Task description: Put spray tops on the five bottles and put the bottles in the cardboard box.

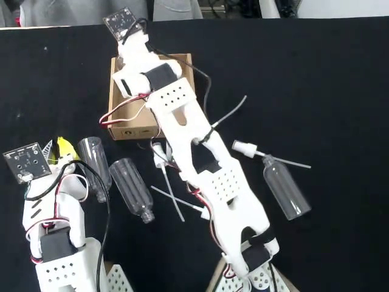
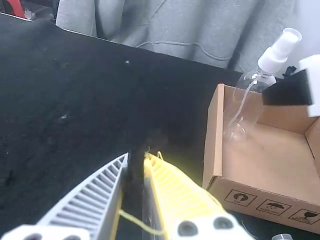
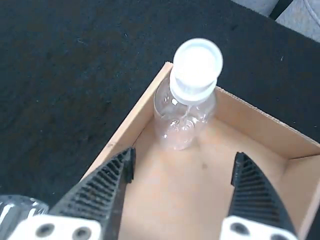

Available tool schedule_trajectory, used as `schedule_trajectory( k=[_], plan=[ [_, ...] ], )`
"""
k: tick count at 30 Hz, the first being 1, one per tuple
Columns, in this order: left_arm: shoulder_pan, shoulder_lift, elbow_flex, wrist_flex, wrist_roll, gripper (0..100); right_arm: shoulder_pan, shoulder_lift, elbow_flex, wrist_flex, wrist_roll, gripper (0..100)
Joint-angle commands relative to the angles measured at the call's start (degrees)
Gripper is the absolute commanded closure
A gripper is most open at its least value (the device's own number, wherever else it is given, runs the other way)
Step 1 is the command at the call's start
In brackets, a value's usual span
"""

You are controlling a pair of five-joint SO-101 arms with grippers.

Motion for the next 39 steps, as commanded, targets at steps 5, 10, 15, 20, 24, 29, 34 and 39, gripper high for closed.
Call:
schedule_trajectory(
  k=[5,10,15,20,24,29,34,39],
  plan=[
    [-0.7,-0.9,-1.2,-1.2,-0.1,95,-1.4,-1.3,-13.2,10.6,1.4,73.6],
    [-0.7,-0.9,-1.2,-1.2,-0.1,95,-1.1,-1.3,-16.8,15.6,2.9,73.6],
    [-0.7,-0.9,-1.2,-1.3,-0.1,95,-1.7,-1.3,-19.6,20.1,6.0,73.6],
    [-0.7,-0.9,-1.1,-1.1,-0.1,95,-1.9,-1.3,-23.9,25.2,6.2,73.7],
    [-0.7,-0.9,-1.1,-1.1,-0.1,95,-1.8,-1.3,-25.8,27.8,6.2,73.7],
    [-0.7,-0.9,-1.1,-1.1,-0.1,95,-1.8,-1.5,-24.7,28.0,7.2,73.7],
    [-0.7,-0.9,-1.1,-1.1,-0.1,95,-1.9,-1.8,-24.7,28.0,7.2,73.7],
    [-0.7,-0.9,-1.1,-1.1,-0.1,95,-1.1,-5.2,-19.7,28.0,7.1,73.7]
  ],
)
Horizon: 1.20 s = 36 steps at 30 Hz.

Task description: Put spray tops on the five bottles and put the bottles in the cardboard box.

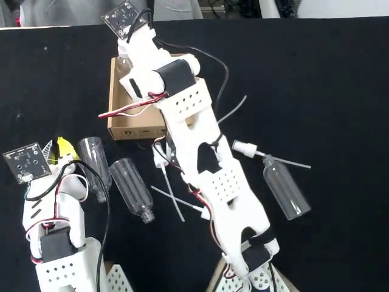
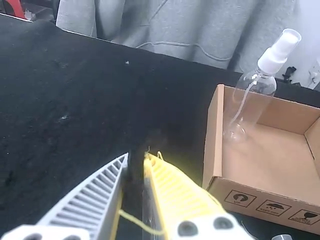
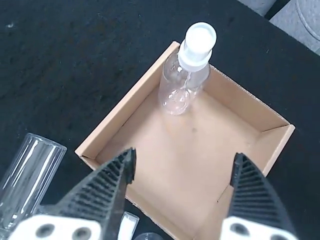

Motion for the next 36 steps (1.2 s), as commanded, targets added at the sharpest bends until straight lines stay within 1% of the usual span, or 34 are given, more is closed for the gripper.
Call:
schedule_trajectory(
  k=[1,12,25,30,36],
  plan=[
    [-0.7,-0.8,-1.1,-1.1,-0.1,95,-1.1,-6.5,3.4,1.8,0.5,73.7],
    [-0.7,-0.8,-1.1,-1.1,-0.4,95,-1.1,-24.0,25.7,1.7,-0.4,73.7],
    [-0.7,-0.7,-1.1,-1.1,-0.5,95,-1.0,-39.4,42.0,1.2,-0.5,73.7],
    [-0.7,-0.7,-1.0,-1.1,-0.5,95,-0.8,-48.3,53.5,-2.5,-0.5,73.7],
    [-0.6,-0.7,-1.0,-1.1,-0.5,95,-0.8,-62.2,75.9,-12.3,-0.3,73.7]
  ],
)
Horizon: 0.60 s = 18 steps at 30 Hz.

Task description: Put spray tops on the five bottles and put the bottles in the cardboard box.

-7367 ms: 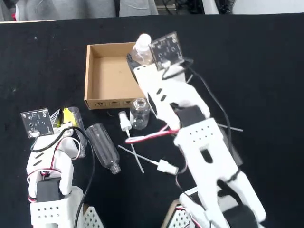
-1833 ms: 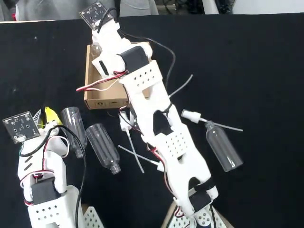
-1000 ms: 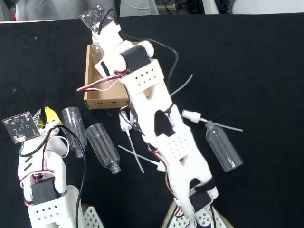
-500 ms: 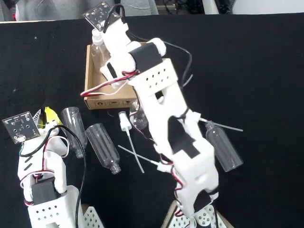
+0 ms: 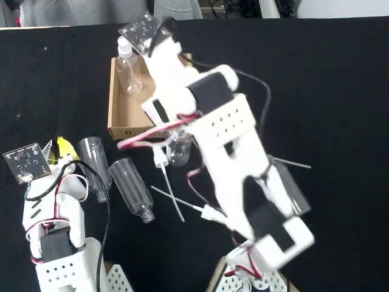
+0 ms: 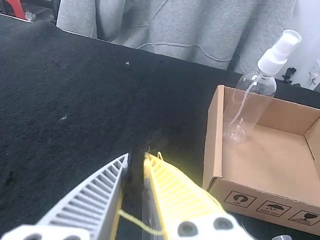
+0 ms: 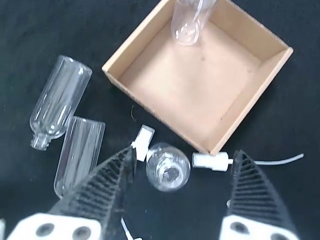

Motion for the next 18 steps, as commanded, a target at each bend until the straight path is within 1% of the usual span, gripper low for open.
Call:
schedule_trajectory(
  k=[1,4,8,18],
  plan=[
    [-0.6,-0.6,-1.0,-1.1,-0.4,95,-0.7,-11.6,12.8,-7.8,-0.3,73.7],
    [-0.5,-0.6,-0.6,-1.4,-0.4,95,-0.7,-18.5,22.9,-12.6,-0.2,73.7],
    [-0.3,-0.6,-0.3,-1.5,-0.4,95,-0.7,-25.2,32.1,-16.0,-0.2,73.7],
    [-0.3,-0.6,-0.3,-1.5,-0.4,95,-0.7,-34.1,44.2,-21.3,-0.1,73.4]
  ],
)
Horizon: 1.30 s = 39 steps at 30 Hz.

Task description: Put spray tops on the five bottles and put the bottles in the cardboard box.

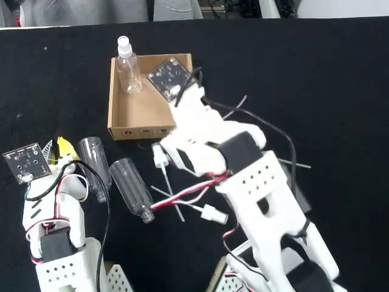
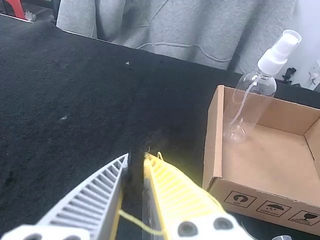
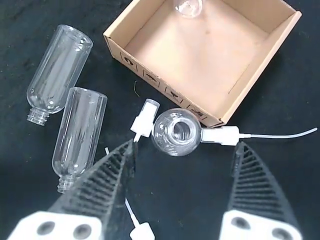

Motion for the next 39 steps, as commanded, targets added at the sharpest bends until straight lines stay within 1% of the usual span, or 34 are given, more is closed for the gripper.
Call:
schedule_trajectory(
  k=[1,8,18,21,25,32,37,39],
  plan=[
    [-0.3,-0.6,-0.3,-1.5,-0.4,95,-0.7,-4.1,2.3,-3.6,0.0,73.4],
    [-0.2,-0.6,-0.3,-1.5,-0.4,95,-0.7,-8.7,11.7,-9.8,-0.4,73.4],
    [-0.2,-0.6,-0.4,-1.5,-0.4,95,-0.7,-11.2,26.1,-24.3,-0.6,73.4],
    [-0.2,-0.6,-0.4,-1.5,-0.4,95,-0.7,-11.2,27.9,-26.4,-1.1,73.4],
    [-0.2,-0.6,-0.4,-1.5,-0.4,95,-0.7,-11.2,29.7,-28.9,-4.1,73.4],
    [-0.2,-0.6,-0.4,-1.5,-0.4,95,-0.6,-11.2,34.3,-34.6,-4.0,73.4],
    [-0.1,-0.6,-0.5,-1.6,-0.4,95,1.7,-11.2,37.3,-39.6,-4.1,73.4],
    [-0.1,-0.6,-0.5,-1.6,-0.4,93,2.5,-11.2,38.6,-41.9,-4.1,73.4]
  ],
)
